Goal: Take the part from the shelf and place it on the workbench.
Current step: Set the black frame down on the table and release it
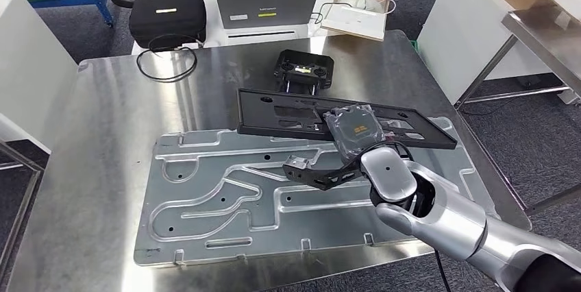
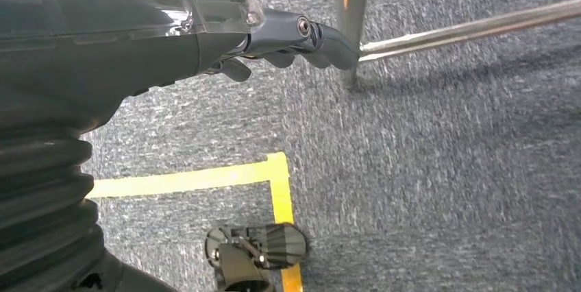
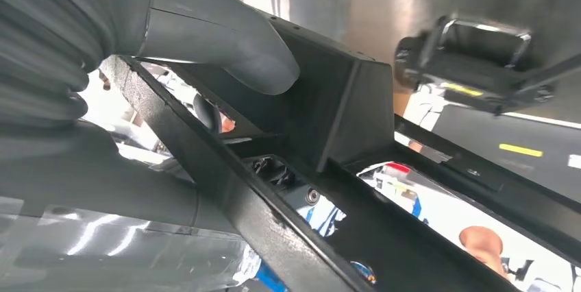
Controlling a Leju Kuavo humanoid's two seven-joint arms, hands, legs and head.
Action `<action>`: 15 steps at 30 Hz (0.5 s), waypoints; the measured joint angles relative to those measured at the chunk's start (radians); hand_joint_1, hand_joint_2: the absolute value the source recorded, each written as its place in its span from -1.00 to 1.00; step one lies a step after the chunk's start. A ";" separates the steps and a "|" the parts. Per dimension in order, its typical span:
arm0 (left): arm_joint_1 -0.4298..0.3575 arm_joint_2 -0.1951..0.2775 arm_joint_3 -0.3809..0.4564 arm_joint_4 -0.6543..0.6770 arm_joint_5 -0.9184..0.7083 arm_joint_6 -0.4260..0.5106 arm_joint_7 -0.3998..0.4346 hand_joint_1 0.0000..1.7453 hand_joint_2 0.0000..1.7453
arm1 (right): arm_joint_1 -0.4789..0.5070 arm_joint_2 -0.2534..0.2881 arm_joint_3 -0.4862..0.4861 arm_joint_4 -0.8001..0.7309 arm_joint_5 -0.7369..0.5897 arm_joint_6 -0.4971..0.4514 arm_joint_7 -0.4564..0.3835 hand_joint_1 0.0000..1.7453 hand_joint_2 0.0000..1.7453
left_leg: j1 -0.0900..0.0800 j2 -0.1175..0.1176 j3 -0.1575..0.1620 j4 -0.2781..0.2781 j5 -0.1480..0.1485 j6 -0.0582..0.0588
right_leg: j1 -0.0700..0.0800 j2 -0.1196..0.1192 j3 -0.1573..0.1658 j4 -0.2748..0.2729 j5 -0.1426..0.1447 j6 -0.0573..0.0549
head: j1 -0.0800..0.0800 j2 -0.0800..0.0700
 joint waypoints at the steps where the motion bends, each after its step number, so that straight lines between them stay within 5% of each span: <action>1: -0.001 0.000 0.000 0.000 -0.001 0.000 0.000 -1.00 1.00 | 0.000 0.001 0.002 0.003 -0.004 -0.001 -0.002 1.00 1.00 | 0.001 0.001 -0.005 -0.004 0.007 0.007 | -0.002 0.004 -0.014 0.032 -0.027 0.005 | 0.003 0.000; 4: -0.001 -0.001 0.000 0.000 -0.004 0.000 0.001 -1.00 1.00 | 0.003 0.004 0.016 0.011 -0.010 -0.002 -0.009 1.00 1.00 | -0.002 0.004 -0.023 -0.005 0.023 0.017 | -0.004 0.011 -0.091 0.232 -0.144 0.015 | 0.015 0.000; 6: -0.001 0.000 0.000 0.000 -0.005 0.000 0.001 -1.00 1.00 | 0.007 0.007 0.027 0.017 -0.013 -0.002 -0.016 1.00 1.00 | -0.006 0.006 -0.033 -0.005 0.030 0.018 | -0.004 0.012 -0.104 0.296 -0.162 0.015 | 0.017 0.000; 7: -0.001 0.000 0.000 0.000 -0.005 0.000 0.001 -1.00 1.00 | 0.008 0.009 0.032 0.021 -0.014 -0.003 -0.020 1.00 1.00 | -0.007 0.006 -0.036 -0.005 0.033 0.017 | -0.004 0.013 -0.081 0.265 -0.142 0.013 | 0.018 0.000; 9: -0.002 0.000 0.000 0.000 -0.007 0.000 -0.001 -1.00 1.00 | 0.005 0.012 0.042 0.027 -0.013 -0.004 -0.033 1.00 1.00 | -0.010 0.008 -0.039 -0.005 0.037 0.014 | -0.004 0.014 0.002 0.122 -0.078 0.005 | 0.019 0.000; 11: -0.004 0.000 0.000 0.000 -0.013 0.001 -0.007 -1.00 1.00 | 0.002 0.016 0.048 0.033 -0.011 -0.006 -0.041 1.00 1.00 | -0.014 0.012 -0.046 -0.002 0.041 0.006 | -0.001 0.016 0.061 0.007 -0.046 -0.003 | 0.019 0.000; 15: -0.004 0.000 0.000 0.000 -0.020 0.002 -0.012 -1.00 1.00 | 0.005 0.026 0.066 0.050 -0.005 -0.006 -0.044 1.00 1.00 | -0.021 0.022 -0.059 0.002 0.041 0.033 | 0.001 0.017 0.067 -0.028 -0.044 -0.005 | 0.009 0.000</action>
